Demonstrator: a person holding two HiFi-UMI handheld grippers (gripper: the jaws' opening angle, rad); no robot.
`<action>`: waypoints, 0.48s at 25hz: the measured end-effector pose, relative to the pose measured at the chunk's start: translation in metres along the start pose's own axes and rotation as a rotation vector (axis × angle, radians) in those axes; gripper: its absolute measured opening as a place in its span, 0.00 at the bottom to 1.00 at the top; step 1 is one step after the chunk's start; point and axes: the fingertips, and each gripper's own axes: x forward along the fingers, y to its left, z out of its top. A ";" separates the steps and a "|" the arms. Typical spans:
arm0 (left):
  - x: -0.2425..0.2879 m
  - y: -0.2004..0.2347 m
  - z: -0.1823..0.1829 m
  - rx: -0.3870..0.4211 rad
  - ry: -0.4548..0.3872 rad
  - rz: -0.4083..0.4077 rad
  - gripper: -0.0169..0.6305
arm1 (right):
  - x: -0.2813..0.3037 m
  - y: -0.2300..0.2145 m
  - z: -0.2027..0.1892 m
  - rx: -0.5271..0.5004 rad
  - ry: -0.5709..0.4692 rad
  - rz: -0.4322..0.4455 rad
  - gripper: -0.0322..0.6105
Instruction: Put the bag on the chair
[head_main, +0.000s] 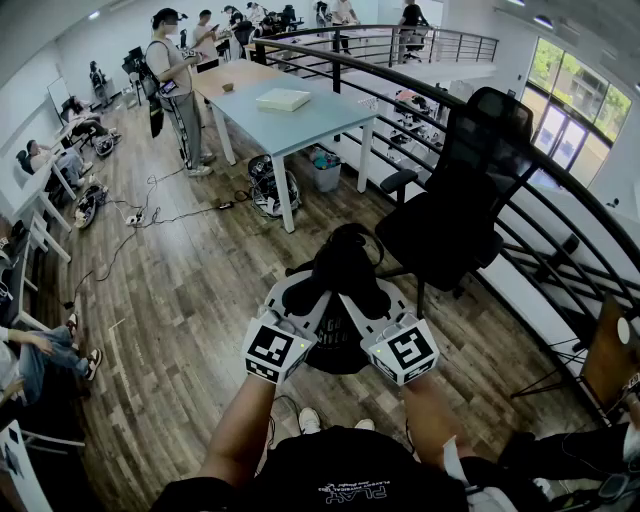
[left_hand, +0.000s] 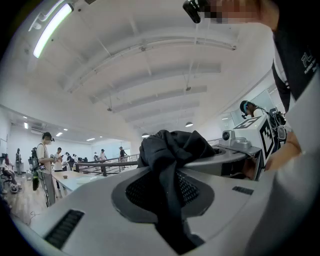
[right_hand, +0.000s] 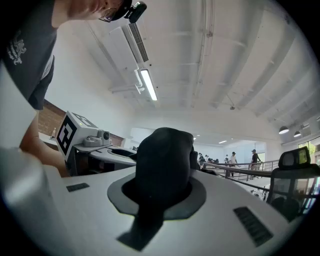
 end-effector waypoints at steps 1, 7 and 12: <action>-0.001 0.001 0.002 0.000 -0.009 -0.003 0.16 | 0.002 0.001 0.001 -0.004 -0.001 0.006 0.15; -0.002 0.003 0.005 -0.016 -0.035 -0.001 0.16 | 0.005 0.001 0.004 0.004 -0.001 0.006 0.15; -0.007 0.002 0.010 -0.020 -0.029 -0.014 0.16 | 0.004 0.005 0.009 0.011 -0.020 0.012 0.15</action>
